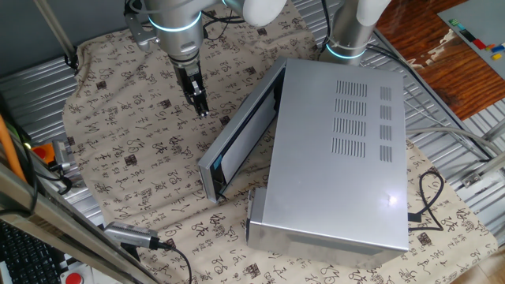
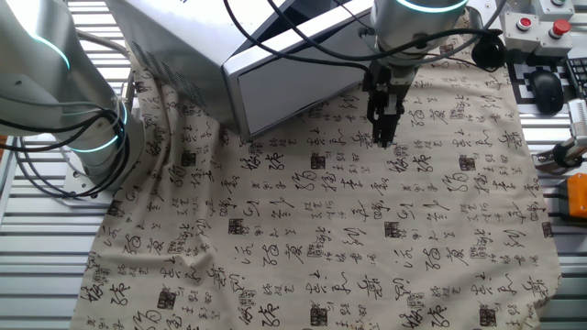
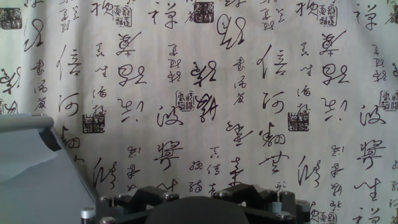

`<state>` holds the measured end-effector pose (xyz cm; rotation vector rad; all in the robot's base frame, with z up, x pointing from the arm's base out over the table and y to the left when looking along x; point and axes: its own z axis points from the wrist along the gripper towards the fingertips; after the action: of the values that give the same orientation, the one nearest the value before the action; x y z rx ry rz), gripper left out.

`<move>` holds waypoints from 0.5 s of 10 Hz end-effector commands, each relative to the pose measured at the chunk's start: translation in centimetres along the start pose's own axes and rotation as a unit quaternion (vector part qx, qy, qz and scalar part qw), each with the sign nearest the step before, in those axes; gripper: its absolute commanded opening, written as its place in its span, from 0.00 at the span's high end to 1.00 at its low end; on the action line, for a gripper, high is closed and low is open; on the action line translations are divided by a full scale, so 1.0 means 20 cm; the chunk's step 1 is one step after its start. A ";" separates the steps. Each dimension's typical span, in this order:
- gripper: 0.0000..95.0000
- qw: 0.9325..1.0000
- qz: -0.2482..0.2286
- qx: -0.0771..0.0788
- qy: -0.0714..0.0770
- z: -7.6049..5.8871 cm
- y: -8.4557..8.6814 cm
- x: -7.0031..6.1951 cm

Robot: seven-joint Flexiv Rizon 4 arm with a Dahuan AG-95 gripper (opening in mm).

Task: Close the microwave door

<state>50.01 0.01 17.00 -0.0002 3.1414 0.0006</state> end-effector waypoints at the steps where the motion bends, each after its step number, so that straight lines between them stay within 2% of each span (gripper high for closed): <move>1: 1.00 1.000 -0.021 -0.011 0.000 0.00 0.00 0.00; 5: 1.00 1.000 -0.021 -0.007 0.001 0.00 0.00 0.00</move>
<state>49.97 0.04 17.02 -0.0676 3.1414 0.0273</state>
